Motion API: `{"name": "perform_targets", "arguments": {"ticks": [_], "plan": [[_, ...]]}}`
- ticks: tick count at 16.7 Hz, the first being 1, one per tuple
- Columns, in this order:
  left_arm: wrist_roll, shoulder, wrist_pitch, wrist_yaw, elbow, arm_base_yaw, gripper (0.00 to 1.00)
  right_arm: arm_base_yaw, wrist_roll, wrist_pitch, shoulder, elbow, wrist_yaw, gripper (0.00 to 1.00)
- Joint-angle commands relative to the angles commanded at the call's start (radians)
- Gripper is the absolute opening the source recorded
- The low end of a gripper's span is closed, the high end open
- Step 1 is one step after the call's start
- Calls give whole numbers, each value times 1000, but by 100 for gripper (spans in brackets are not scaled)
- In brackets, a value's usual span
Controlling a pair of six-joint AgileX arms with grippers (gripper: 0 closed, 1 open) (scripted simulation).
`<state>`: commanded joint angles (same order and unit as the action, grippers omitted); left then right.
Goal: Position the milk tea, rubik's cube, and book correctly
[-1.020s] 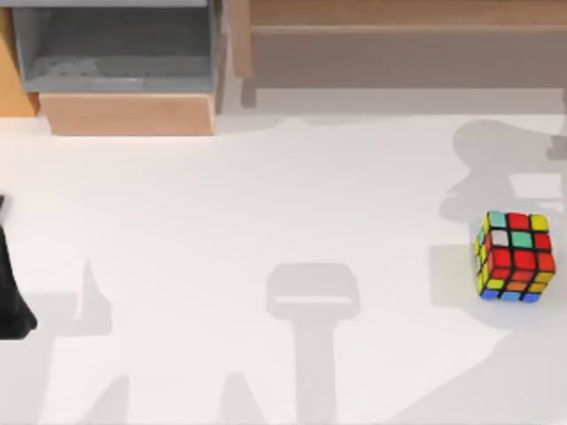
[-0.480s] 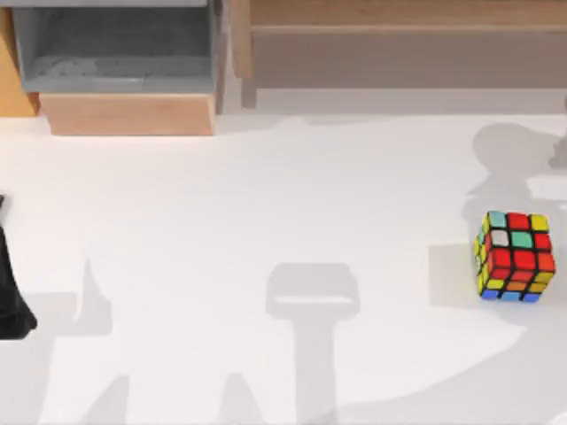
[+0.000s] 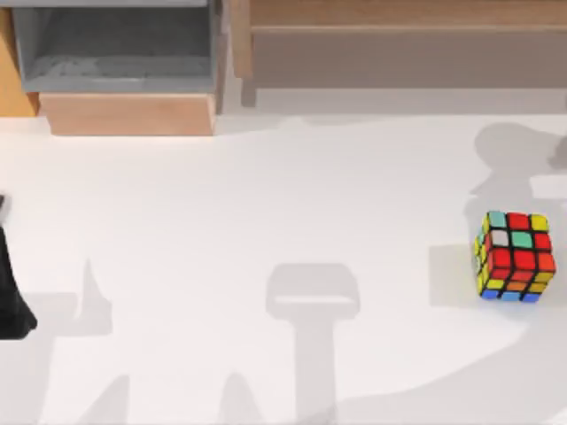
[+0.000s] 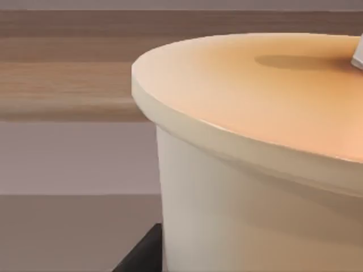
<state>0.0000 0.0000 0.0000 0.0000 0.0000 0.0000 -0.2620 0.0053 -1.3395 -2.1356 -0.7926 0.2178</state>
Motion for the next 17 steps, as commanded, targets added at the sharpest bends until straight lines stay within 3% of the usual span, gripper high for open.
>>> {"name": "perform_targets", "arguments": {"ticks": [11,17], "plan": [[0,0,0,0,0,0,100,0,0,0,0,0,0,98],[0,0,0,0,0,0,100,0,0,0,0,0,0,100]]}}
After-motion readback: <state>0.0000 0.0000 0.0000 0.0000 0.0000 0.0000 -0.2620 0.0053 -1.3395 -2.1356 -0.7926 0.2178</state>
